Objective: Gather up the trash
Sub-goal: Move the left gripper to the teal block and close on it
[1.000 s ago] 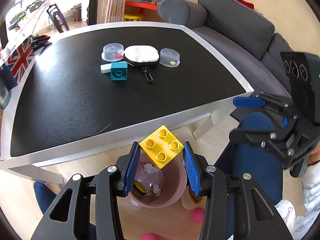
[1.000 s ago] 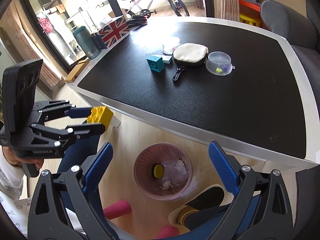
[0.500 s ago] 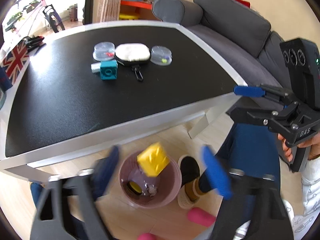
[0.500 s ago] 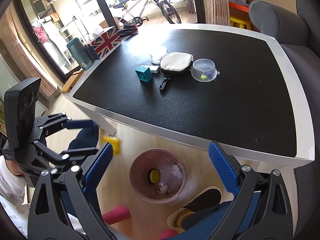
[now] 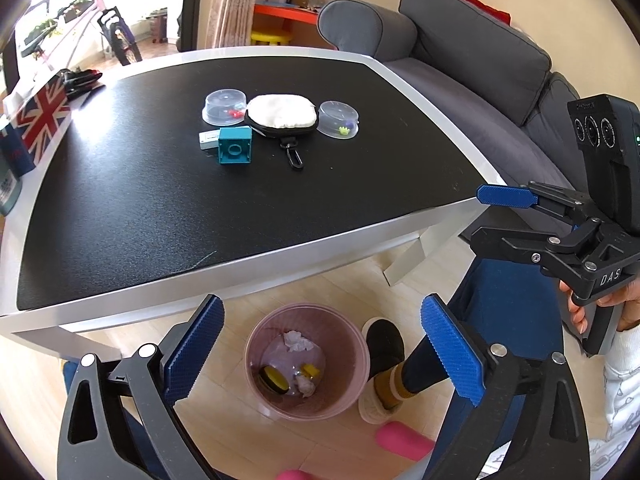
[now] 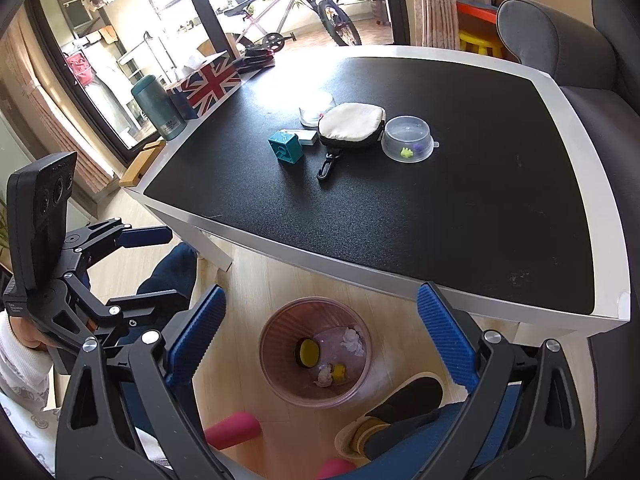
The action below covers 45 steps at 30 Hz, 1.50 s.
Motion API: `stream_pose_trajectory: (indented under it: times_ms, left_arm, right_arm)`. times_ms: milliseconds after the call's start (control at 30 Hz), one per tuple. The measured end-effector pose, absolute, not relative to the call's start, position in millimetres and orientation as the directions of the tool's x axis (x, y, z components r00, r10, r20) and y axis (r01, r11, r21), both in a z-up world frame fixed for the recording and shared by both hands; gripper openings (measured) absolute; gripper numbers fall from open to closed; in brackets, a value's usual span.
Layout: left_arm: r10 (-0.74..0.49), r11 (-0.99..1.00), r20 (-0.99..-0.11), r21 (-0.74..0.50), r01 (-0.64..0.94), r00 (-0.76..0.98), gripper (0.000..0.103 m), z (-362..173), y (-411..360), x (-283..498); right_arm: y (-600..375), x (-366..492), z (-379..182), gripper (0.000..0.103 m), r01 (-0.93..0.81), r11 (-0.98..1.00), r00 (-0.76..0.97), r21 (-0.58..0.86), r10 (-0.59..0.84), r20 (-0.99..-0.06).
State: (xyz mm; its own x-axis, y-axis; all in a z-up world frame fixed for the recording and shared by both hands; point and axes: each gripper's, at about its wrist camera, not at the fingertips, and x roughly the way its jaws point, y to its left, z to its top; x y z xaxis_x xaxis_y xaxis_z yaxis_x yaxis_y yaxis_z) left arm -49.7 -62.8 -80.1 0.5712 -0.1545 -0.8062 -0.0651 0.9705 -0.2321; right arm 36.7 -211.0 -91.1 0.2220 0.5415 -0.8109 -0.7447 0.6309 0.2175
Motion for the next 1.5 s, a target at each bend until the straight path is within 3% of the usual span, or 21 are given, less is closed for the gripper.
stream_pose_trajectory:
  times_ms: [767,1500]
  left_arm:
    - [-0.078,0.972,-0.766,-0.201,-0.122,0.638,0.095,-51.6,-15.7,10.5]
    - [-0.028,0.974,-0.852,-0.141,-0.177,0.522,0.094,-98.2,13.7,93.6]
  right_arm:
    - [-193.4,77.5,-72.8,0.095,-0.736,0.649,0.275,0.194,0.548,-0.79]
    - [-188.4,103.0,-81.6,0.095,-0.72,0.668,0.269,0.19,0.52,-0.811]
